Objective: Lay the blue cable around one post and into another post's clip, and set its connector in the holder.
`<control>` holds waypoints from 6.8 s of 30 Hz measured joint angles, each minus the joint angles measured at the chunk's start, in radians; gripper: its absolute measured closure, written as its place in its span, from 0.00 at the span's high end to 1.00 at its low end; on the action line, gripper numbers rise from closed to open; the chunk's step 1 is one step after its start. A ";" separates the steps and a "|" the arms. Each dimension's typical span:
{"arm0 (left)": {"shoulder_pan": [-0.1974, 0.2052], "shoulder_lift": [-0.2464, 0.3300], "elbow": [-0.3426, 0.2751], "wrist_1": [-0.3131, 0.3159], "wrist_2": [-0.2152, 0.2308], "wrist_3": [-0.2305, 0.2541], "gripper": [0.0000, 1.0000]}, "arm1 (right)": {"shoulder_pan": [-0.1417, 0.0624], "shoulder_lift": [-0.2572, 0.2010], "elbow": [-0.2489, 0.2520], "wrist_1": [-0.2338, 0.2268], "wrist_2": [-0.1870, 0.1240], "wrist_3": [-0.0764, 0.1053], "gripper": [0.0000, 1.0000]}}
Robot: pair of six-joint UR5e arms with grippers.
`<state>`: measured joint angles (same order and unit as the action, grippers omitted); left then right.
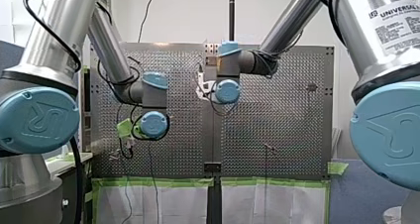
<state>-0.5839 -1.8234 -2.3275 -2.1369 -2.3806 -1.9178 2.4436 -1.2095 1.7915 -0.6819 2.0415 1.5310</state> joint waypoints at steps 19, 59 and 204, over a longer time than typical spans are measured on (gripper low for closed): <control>0.045 0.183 0.140 -0.182 -0.019 0.003 1.00 | -0.012 -0.025 -0.052 0.063 -0.054 -0.068 0.00; 0.364 0.517 0.329 -0.571 0.141 -0.035 1.00 | 0.038 0.078 -0.418 0.229 -0.207 -0.119 0.00; 0.822 0.094 0.594 -0.608 0.758 -0.266 1.00 | 0.017 0.315 -0.704 0.464 -0.165 -0.042 0.00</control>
<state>0.2382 -1.7289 -1.7336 -2.7448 -1.6225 -2.1835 2.4605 -0.8943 1.0870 -0.2183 1.8765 1.4890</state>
